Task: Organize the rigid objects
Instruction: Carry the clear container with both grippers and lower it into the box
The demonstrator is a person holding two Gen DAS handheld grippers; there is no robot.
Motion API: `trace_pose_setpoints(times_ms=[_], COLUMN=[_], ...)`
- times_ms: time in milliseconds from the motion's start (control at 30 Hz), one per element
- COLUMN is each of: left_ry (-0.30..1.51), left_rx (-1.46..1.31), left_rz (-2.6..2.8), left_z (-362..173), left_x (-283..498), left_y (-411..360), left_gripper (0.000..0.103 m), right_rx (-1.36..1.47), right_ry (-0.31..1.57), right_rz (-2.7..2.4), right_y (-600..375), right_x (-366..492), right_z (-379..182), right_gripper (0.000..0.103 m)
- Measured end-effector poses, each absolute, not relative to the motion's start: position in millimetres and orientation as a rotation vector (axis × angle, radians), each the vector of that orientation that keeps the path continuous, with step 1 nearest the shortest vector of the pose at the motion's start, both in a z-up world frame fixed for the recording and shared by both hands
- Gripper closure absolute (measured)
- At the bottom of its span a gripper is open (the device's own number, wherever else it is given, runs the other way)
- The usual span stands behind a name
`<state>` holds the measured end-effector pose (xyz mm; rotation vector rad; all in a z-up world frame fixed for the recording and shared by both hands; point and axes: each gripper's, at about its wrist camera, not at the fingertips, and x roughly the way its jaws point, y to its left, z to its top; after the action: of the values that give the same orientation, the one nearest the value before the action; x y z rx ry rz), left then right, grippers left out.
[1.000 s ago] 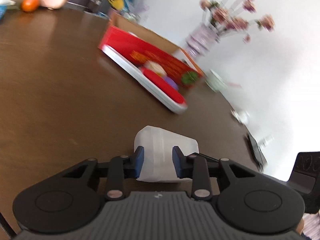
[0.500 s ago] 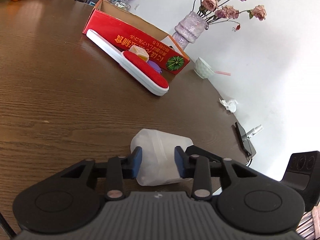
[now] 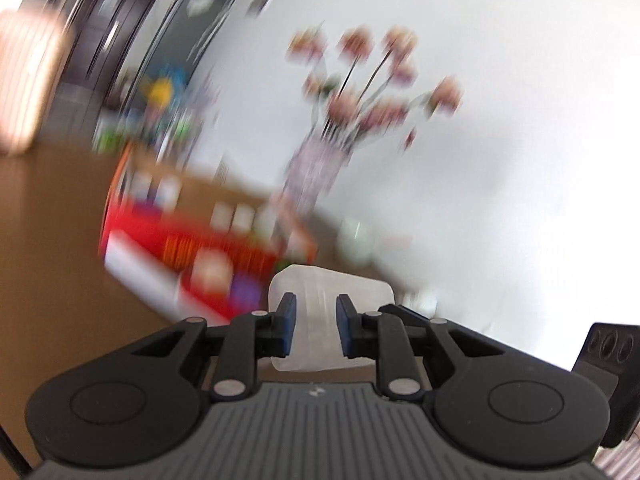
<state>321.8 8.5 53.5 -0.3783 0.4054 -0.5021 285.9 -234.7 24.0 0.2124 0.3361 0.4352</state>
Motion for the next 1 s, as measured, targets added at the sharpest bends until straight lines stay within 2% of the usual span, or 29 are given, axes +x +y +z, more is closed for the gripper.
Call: trace_pose_setpoints(times_ms=[267, 367, 467, 700, 1000], left_ry=[0.175, 0.199, 0.208, 0.375, 0.670], left_rx=[-0.315, -0.350, -0.349, -0.430, -0.552], left_rz=[-0.482, -0.479, -0.460, -0.469, -0.374], left_z=[159.1, 177.1, 182.4, 146.6, 17.2], left_x=[406.0, 457.2, 502.6, 603.6, 699.3], left_y=[0.4, 2.9, 1.8, 17.1, 39.1], left_gripper=[0.081, 0.081, 0.082, 0.082, 0.082], right_rx=[0.164, 0.155, 0.180, 0.297, 0.413], right_ry=[0.029, -0.015, 0.034, 0.290, 0.654], right_rz=[0.465, 0.472, 0.487, 0.465, 0.394], right_y=[-232.8, -230.1, -231.3, -235.3, -225.2], right_x=[367.4, 409.4, 461.9, 589.0, 707.1], right_z=[130.0, 154.8, 168.0, 138.3, 16.7], right_gripper=[0.083, 0.083, 0.083, 0.083, 0.083])
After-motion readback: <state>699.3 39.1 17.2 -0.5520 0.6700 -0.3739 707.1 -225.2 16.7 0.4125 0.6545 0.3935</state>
